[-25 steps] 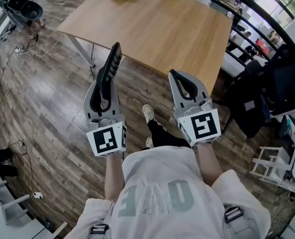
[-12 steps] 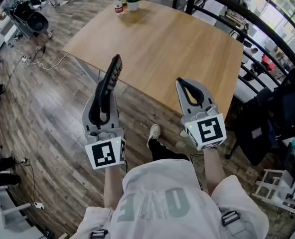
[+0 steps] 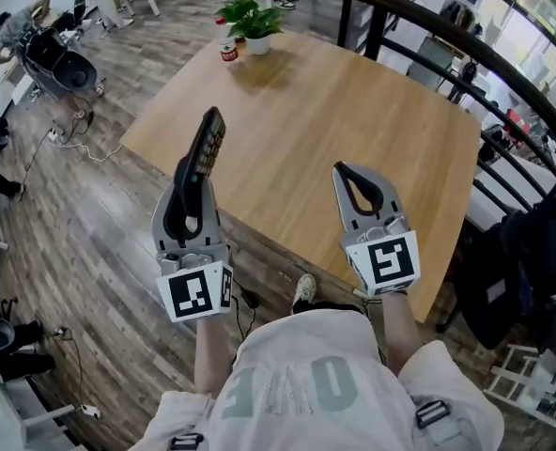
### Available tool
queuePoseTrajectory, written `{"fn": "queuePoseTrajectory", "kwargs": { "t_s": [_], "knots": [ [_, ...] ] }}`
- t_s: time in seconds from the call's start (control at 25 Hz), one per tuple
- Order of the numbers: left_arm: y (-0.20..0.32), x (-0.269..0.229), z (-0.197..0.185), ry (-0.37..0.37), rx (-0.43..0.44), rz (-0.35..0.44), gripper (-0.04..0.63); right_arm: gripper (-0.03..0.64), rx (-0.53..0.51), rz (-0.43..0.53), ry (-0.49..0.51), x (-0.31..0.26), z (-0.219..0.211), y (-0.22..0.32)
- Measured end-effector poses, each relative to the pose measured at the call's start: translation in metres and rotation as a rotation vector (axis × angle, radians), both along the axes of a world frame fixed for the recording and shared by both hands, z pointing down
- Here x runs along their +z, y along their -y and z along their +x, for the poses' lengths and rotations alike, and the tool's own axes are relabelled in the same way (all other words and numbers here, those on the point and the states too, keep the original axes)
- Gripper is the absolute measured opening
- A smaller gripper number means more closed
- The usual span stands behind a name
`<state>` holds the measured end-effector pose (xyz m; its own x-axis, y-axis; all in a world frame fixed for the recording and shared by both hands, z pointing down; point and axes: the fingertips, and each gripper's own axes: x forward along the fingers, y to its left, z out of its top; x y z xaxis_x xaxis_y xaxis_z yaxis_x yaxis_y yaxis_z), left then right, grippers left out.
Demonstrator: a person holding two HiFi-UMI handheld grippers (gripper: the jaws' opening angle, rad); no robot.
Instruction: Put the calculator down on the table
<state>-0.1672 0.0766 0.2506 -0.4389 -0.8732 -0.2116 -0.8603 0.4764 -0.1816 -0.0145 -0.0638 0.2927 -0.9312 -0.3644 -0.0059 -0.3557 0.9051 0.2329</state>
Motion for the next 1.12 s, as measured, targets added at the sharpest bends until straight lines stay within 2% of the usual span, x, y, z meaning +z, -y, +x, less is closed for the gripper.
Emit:
{"fn": "queuePoseTrajectory", "kwargs": {
  "t_s": [0.12,0.28,0.52,0.64,0.76,0.96,1.12],
  "knots": [
    [0.027,-0.002,-0.011,0.003,0.024,-0.005,0.118,0.02,0.009,-0.012,0.012,0.0,-0.015,0.023],
    [0.063,0.002,-0.02,0.003,0.091,-0.065,0.118,0.02,0.033,-0.056,0.002,0.006,-0.028,0.039],
    [0.12,0.006,-0.025,0.026,0.199,-0.125,0.118,0.018,0.168,-0.107,-0.011,0.018,-0.02,0.077],
    [0.153,0.014,-0.021,0.043,0.319,-0.168,0.118,0.018,0.255,-0.124,-0.031,0.027,-0.009,0.091],
    [0.191,0.02,-0.019,0.095,0.447,-0.216,0.118,0.018,0.355,-0.108,-0.073,0.034,0.0,0.105],
    [0.241,0.02,-0.028,0.152,0.59,-0.26,0.118,0.018,0.489,-0.12,-0.087,0.034,0.002,0.121],
    [0.271,0.028,-0.023,0.153,0.705,-0.275,0.118,0.018,0.616,-0.131,-0.091,0.033,0.005,0.124]
  ]
}}
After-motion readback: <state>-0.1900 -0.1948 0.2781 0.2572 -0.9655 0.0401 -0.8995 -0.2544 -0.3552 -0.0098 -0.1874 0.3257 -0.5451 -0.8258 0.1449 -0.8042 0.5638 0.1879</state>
